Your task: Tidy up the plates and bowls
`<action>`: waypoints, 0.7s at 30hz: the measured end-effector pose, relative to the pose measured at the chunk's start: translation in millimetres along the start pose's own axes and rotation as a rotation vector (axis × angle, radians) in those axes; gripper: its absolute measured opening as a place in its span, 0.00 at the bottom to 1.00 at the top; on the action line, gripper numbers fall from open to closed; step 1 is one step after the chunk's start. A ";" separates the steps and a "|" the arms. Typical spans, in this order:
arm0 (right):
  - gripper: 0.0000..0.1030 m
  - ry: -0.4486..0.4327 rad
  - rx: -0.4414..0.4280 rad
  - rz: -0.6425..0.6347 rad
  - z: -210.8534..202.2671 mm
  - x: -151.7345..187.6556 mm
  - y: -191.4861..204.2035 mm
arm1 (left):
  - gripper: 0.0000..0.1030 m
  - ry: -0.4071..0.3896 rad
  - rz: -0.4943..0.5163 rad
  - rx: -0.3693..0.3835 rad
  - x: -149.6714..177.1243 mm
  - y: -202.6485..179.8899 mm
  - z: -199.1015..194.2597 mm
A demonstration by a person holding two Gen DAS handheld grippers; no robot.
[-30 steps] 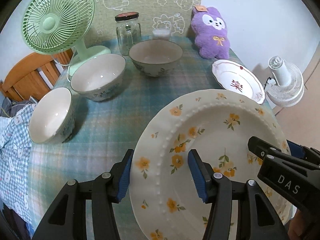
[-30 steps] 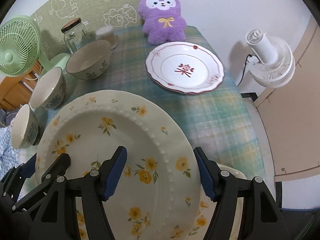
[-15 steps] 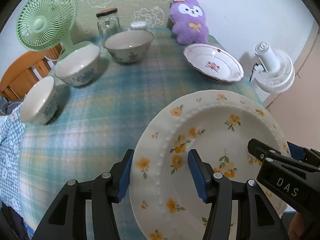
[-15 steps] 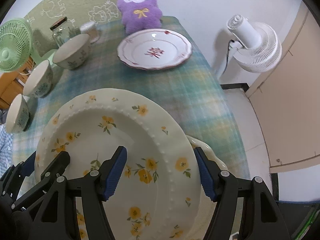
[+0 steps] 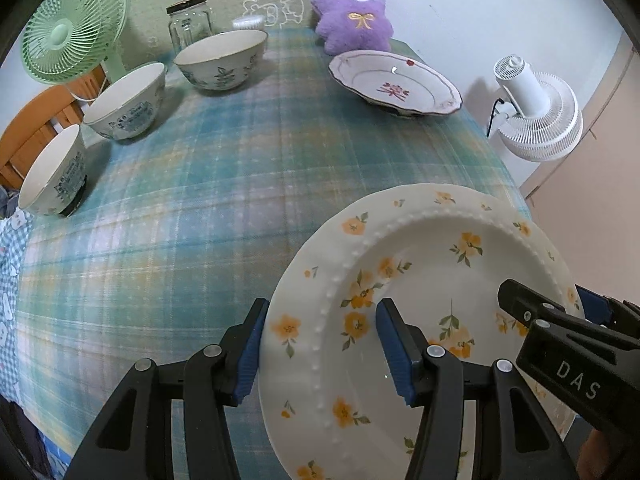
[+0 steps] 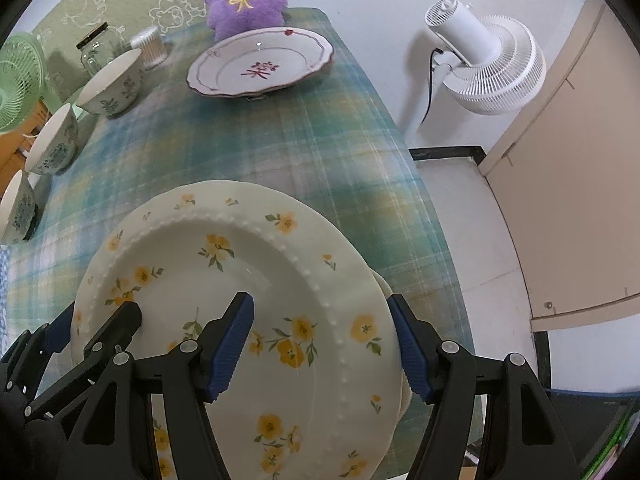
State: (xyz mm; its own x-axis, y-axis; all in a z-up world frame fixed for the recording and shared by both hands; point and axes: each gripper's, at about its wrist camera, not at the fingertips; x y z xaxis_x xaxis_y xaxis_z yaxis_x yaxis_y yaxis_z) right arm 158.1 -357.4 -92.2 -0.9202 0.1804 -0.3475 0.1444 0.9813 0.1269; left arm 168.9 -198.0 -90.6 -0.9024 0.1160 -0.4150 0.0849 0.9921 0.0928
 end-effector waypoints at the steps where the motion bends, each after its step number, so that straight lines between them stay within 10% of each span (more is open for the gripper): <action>1: 0.69 0.004 0.000 0.001 1.3 2.0 -2.5 | 0.54 0.002 0.000 -0.001 0.6 -1.2 1.5; 21: 0.69 -0.004 0.047 -0.044 13.5 7.2 -6.7 | 0.54 -0.037 0.030 -0.065 7.0 -21.9 6.4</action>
State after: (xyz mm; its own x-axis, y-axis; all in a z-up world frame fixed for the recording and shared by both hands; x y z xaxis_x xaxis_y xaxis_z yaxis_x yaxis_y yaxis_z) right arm 155.4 -361.8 -108.1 -0.9246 0.1368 -0.3555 0.1207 0.9904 0.0673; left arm 163.4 -218.6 -101.3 -0.8834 0.1484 -0.4446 0.0828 0.9831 0.1636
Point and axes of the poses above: each gripper's, at about its wrist camera, not at the fingertips, and z roughly the way its jaws point, y to its left, x to its underside, and after that the axes turned 9 degrees about -x, right-handed
